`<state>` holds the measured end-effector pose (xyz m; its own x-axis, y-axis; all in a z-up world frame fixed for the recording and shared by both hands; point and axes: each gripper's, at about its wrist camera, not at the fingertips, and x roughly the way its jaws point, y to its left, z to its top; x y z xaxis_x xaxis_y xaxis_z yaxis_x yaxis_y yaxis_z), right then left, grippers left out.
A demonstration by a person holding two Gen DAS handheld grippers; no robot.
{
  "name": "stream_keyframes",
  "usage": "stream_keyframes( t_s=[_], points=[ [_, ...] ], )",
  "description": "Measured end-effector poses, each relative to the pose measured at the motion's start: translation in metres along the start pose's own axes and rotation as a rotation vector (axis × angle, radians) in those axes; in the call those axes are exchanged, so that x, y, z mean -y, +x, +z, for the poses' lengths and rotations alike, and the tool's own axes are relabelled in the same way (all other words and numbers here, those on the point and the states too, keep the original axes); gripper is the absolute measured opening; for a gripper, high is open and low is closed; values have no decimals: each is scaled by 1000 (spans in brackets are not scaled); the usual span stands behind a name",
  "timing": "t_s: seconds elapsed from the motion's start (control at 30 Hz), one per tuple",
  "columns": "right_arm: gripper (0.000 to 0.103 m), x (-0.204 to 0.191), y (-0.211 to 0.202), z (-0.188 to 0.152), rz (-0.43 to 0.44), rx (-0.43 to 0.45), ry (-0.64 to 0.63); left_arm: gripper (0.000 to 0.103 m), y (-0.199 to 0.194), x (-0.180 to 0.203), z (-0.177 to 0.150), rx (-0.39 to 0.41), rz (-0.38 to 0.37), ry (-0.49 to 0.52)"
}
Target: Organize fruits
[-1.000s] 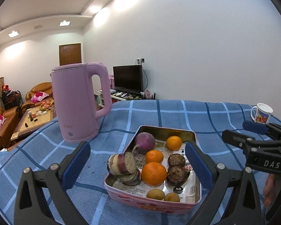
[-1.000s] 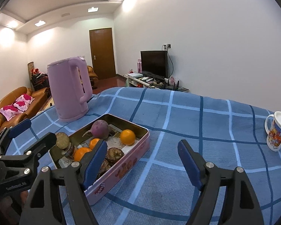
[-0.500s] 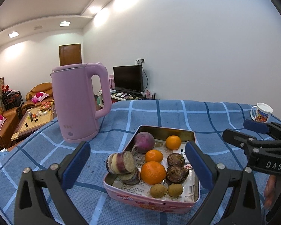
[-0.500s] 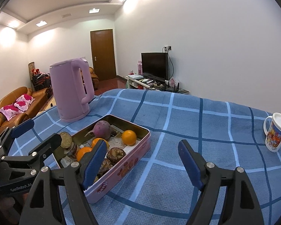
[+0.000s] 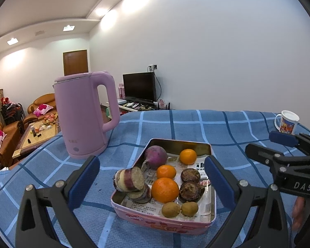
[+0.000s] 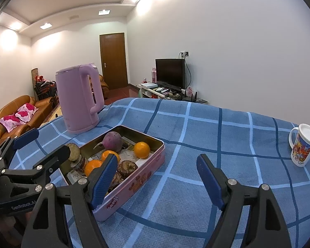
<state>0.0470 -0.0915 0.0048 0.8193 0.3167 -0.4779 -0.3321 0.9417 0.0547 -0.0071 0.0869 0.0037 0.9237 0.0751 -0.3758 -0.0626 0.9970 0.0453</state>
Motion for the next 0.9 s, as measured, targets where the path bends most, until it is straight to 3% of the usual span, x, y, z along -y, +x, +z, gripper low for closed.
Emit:
stream_keyframes(
  t_s=[0.2,0.47,0.9],
  points=[
    [80,5,-8,-2,-9,18,3,103,-1,3,3,-4,-7,4],
    [80,12,-20,-5,-20,36,9,103,-19,11,11,64,-6,9],
    [80,13,-37,-8,-21,65,3,103,-15,16,6,38,6,27]
  ],
)
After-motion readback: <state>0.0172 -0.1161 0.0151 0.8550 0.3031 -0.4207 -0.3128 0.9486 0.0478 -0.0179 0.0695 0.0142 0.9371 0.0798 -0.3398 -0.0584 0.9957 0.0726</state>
